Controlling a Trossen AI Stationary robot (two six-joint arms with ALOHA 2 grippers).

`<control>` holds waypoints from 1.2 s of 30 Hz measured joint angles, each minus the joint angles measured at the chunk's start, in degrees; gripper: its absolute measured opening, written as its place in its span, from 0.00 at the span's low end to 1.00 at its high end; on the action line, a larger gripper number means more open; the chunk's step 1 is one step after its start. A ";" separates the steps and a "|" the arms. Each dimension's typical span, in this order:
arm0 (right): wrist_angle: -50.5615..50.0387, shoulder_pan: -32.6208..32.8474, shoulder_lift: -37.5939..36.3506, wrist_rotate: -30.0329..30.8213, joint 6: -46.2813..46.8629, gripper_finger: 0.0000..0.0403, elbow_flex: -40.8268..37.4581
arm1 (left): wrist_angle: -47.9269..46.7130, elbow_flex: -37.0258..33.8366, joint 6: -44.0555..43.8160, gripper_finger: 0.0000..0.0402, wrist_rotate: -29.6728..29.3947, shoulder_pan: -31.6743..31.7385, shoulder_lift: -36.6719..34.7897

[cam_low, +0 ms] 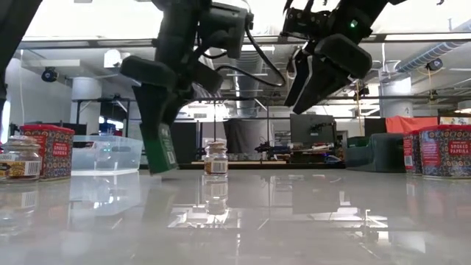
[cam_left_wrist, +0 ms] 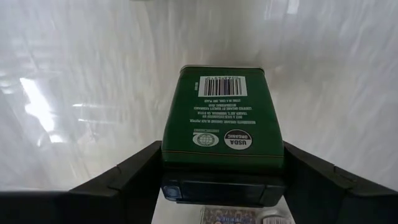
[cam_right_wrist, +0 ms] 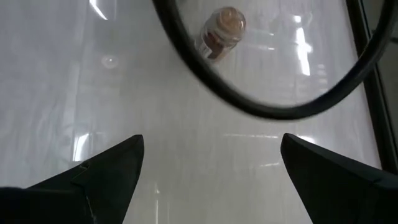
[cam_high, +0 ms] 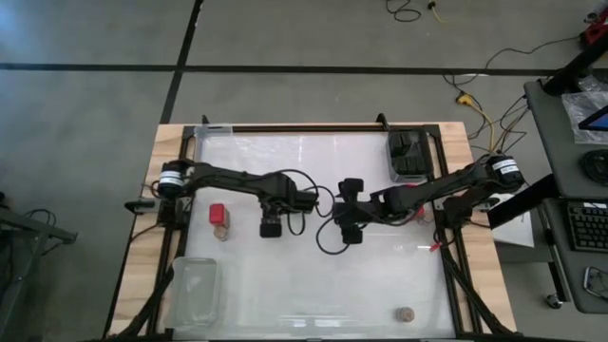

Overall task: Sort spices by type
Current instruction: Put the black seasoning can into the black bin

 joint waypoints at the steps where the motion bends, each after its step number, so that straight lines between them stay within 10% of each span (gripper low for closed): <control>1: 0.02 0.00 0.00 0.00 -0.20 0.91 0.13 | 0.13 0.23 -0.22 0.65 0.07 0.00 0.30; 23: 0.22 0.00 0.04 0.00 -0.40 0.91 0.53 | 0.69 6.22 -1.18 0.83 1.73 -0.07 2.47; 30: -0.25 0.00 0.07 -0.19 -0.42 0.91 0.52 | -4.49 4.52 -6.33 0.81 1.42 -1.61 -6.60; 36: -0.44 0.00 0.09 -3.19 -0.31 0.91 0.29 | -1.44 -10.92 -15.14 0.80 2.97 -3.22 -20.12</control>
